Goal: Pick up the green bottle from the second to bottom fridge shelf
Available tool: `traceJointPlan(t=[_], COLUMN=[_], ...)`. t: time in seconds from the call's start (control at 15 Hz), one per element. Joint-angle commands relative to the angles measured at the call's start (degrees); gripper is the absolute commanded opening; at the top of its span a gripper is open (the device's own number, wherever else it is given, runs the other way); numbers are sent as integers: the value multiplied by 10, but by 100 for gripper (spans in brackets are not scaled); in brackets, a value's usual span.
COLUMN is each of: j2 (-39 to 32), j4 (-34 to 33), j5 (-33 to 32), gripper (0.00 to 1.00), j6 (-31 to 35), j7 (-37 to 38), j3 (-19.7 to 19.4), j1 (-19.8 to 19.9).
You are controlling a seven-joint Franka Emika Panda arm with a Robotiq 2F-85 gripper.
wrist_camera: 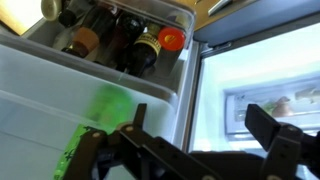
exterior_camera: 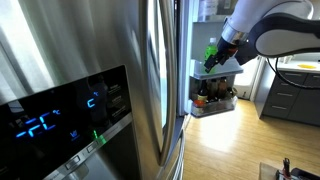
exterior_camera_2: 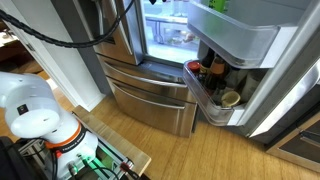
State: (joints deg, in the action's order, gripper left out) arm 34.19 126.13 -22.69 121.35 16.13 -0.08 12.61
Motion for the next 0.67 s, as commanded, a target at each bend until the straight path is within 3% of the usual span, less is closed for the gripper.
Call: traceJointPlan(t=[0.0, 0.6], j2=[-32, -56], j4=[3, -20], j5=[-60, -124], gripper=[100, 100], j6=[78, 145], j7=[83, 209], j3=[8, 14], j1=[57, 119])
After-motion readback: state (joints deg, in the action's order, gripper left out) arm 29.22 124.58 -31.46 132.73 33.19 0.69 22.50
